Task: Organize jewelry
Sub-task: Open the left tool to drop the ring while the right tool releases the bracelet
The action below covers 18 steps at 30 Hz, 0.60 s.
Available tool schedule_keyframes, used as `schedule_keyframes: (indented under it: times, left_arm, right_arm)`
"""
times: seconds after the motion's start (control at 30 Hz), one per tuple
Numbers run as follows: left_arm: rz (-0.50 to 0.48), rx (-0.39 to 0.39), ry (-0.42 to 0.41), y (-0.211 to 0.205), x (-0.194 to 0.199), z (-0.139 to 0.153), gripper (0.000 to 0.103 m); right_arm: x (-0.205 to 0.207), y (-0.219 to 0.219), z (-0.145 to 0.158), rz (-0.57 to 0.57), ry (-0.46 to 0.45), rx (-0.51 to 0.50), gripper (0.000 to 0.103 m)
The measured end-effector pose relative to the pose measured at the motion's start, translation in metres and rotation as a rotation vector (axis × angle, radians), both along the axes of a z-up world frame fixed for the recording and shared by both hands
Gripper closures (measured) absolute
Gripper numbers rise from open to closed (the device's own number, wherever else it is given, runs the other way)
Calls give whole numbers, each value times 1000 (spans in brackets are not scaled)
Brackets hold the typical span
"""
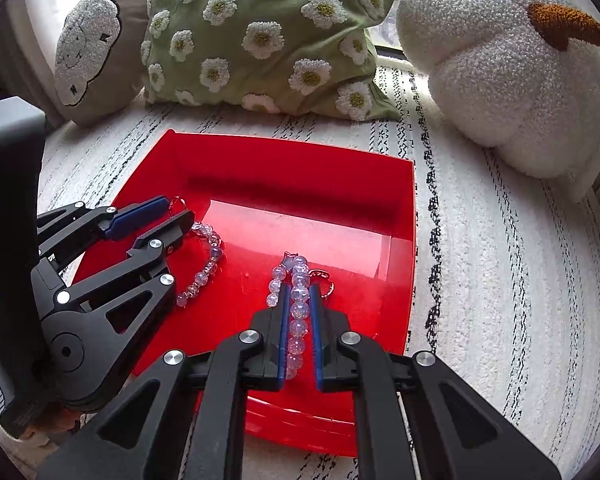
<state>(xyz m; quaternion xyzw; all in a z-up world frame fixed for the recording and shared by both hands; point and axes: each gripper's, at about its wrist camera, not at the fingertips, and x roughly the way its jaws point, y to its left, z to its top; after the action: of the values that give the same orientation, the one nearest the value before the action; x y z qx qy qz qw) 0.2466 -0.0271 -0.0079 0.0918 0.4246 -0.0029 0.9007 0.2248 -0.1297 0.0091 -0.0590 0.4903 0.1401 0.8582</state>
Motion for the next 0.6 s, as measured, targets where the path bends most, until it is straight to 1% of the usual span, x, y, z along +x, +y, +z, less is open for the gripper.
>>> schedule_keyframes:
  times: [0.2,0.4,0.6]
  left_arm:
    - [2,-5,5,0,-1,1,82]
    - [4,2,-6,0,-2,2,82]
    - [9,-7,-10,1,-3,5,82]
  right_arm:
    - [3,-3,-1,-14,19,11,93]
    - [3,-3,3,-9,10,13,93]
    - [2,-2,3,-7,9,6,93]
